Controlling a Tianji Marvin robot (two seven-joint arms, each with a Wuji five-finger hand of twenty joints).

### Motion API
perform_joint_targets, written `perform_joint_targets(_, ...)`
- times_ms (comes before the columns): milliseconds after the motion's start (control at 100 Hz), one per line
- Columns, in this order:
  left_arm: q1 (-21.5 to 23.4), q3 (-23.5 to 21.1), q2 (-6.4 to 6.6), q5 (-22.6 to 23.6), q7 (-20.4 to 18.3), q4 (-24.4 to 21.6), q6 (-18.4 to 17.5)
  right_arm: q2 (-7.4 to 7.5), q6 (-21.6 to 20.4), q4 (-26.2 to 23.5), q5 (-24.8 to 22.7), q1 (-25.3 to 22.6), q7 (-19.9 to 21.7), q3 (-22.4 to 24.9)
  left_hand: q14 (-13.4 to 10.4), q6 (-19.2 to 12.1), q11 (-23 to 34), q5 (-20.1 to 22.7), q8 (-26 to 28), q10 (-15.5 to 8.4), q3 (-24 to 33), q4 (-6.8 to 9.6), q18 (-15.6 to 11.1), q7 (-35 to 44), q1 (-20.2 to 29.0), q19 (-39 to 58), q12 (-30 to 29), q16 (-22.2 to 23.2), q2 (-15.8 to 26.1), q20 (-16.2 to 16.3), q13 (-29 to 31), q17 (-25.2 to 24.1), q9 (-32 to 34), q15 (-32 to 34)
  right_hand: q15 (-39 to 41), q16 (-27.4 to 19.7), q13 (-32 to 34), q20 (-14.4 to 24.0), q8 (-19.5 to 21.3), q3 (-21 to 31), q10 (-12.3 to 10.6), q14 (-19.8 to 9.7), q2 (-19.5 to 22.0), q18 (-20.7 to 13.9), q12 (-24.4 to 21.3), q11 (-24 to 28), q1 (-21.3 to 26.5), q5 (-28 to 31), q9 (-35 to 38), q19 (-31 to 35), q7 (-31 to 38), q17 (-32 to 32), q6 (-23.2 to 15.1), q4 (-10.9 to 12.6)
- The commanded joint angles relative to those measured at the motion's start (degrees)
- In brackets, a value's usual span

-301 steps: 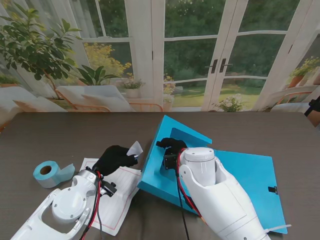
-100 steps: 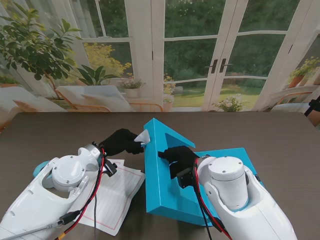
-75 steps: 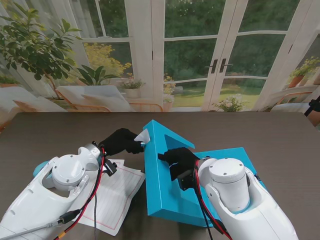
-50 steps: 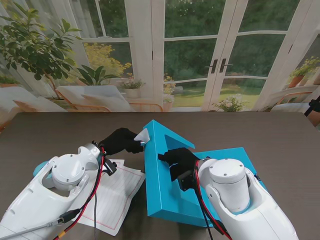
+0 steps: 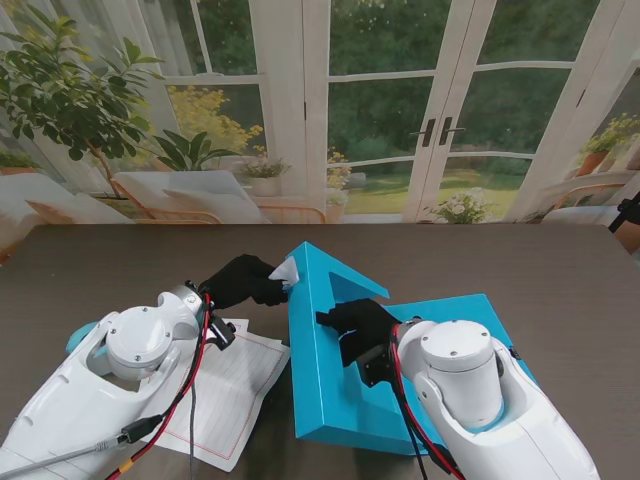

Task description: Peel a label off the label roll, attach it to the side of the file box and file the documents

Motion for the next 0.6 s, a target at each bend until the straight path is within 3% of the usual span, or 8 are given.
perform_joint_targets(0,-0.2,0.1,-0.40,-0.2,-0.9,0.1,0.2,-0.02,-0.4,-0.4,0.0,-0.3,0.9,0.0,4.9,1.4,0.5,0.9,0.4,0.6,0.3,-0.93,-3.3,-0.2,0.7,1.2,0.4,0.8,0.8,0.2,1.9,-1.2,1.4,2.8,0.8,0.4,2.4,-0.2,1.0,0.9,-1.1,0.1,-2.6,-0.4,0.8,-0.6,2.0,2.5,2.0,1.3,1.4,-5.5,-3.7,1.8)
perform_joint_targets(590,-0.4,0.7,-0.45,-0.6,-1.3,0.2,1.5,0.43,-1.3,-0.3,-0.2,-0.3,2.1,-0.1,4.9,1.7,0.6,0.7,0.7,1.2,-0.3,-0.91,-3.3,-0.9,0.3,1.3,0.3,1.2,2.0,0.5,1.8,-1.3,1.1,3.3,0.8,0.4,2.1,-0.3,1.1,0.9,-1.1,-0.1,-2.8,-0.6,0.8,-0.6,2.0,2.5,1.7,1.3,1.5,-5.5,-3.9,1.9)
